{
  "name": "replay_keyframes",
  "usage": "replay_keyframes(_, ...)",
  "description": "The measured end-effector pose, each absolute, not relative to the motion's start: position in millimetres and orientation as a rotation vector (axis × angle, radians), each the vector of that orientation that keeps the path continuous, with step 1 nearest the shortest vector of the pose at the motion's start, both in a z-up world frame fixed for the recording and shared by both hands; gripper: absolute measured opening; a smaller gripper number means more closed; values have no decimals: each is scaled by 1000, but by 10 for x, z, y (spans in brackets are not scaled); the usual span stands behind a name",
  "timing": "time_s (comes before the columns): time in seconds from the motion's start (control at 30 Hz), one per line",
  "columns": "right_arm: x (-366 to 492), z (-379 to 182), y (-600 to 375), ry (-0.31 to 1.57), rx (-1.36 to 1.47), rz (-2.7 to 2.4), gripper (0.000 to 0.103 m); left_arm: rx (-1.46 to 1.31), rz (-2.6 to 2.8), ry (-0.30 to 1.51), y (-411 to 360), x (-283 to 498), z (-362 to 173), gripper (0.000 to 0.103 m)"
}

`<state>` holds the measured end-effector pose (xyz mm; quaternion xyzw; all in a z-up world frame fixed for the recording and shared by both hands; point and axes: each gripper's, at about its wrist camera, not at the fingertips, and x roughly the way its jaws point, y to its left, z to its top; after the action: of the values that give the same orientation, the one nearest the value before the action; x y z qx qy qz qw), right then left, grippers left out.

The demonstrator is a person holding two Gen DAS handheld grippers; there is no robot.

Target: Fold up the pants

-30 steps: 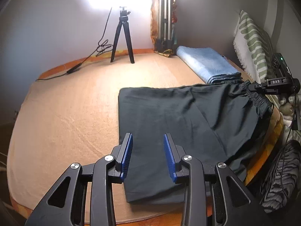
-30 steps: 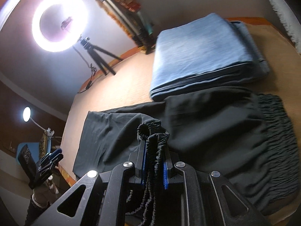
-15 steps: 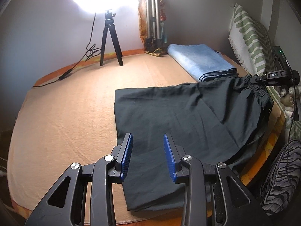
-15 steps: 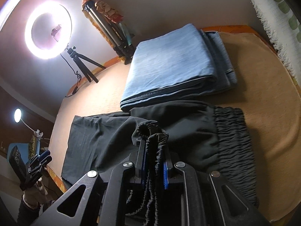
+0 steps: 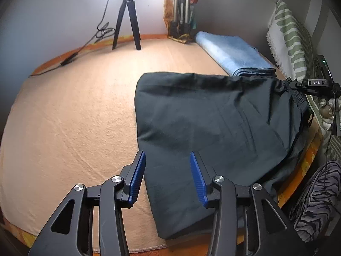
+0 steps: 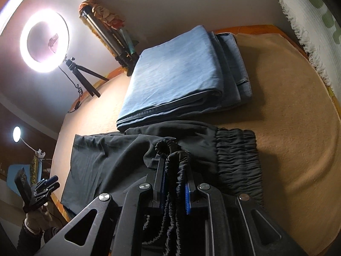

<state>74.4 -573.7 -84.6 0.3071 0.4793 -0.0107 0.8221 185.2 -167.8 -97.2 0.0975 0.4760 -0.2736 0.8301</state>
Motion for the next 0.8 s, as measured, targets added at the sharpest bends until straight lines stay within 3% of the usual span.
replay_keyframes(0.5,704,-935,-6064,1034,632,-77,12,186,-588,1084,-1772,1861,-1162,42)
replay_keyframes(0.53,707,-948,-6073,1038,628,-82,15,188,-588,1088,-1783,1859,-1178,42)
replay_keyframes(0.63,665,-914,-6078,1042,599,-133,37,193,-594,1091,-1809,1844,-1195,42)
replay_keyframes(0.8,373,-687,-6001,997,578,-162,38,188,-597,1095,-1793,1849,-1212,42)
